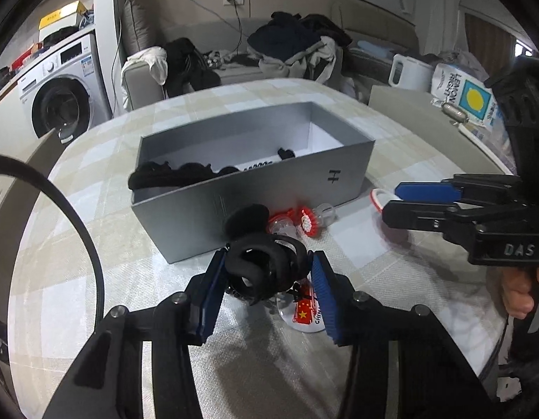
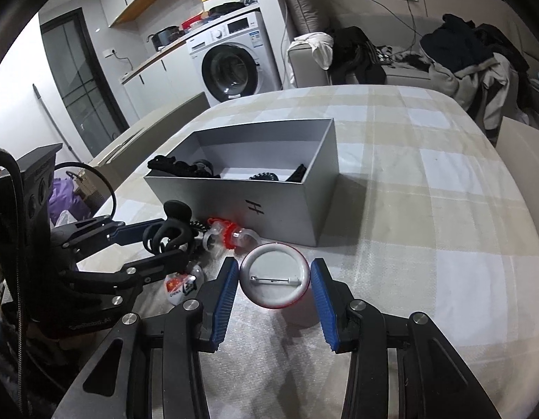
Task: Organize jewelry
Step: 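Grasp the black claw clip with the left tool while the right tool carries the badge to the box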
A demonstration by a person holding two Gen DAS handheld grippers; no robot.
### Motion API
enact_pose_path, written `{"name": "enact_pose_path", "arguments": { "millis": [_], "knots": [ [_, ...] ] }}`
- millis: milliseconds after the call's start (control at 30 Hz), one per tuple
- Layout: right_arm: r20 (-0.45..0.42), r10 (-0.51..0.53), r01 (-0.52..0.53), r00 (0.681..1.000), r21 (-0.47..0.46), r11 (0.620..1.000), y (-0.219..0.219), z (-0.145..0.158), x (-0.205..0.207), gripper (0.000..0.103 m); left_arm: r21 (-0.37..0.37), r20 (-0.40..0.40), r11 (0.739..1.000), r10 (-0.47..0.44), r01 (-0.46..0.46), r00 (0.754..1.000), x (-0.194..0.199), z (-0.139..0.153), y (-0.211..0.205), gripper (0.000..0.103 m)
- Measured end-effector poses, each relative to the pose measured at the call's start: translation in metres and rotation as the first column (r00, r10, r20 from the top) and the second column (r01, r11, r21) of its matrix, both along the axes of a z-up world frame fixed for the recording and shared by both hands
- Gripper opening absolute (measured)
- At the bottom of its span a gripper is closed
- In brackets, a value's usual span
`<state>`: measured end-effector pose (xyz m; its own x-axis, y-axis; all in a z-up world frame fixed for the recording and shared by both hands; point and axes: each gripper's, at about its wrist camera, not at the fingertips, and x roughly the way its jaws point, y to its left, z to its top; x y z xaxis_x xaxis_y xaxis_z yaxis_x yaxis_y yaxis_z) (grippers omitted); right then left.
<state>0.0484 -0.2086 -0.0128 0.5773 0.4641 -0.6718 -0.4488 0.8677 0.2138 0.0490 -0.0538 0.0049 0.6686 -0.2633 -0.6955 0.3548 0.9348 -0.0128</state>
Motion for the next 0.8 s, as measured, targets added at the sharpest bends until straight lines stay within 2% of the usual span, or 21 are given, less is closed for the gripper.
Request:
{"name": "enact_pose_path", "arguments": {
  "millis": [300, 800],
  "knots": [
    [0.044, -0.007, 0.005, 0.999, 0.056, 0.998, -0.006, 0.013, -0.001, 0.041, -0.083, 0.082, 0.997, 0.015, -0.008, 0.997, -0.007, 0.024, 0.01, 0.042],
    [0.109, -0.017, 0.007, 0.994, 0.092, 0.996, 0.001, 0.041, 0.003, 0.041, -0.126, 0.135, 0.991, 0.065, -0.048, 0.989, 0.011, 0.042, 0.02, 0.042]
  ]
}}
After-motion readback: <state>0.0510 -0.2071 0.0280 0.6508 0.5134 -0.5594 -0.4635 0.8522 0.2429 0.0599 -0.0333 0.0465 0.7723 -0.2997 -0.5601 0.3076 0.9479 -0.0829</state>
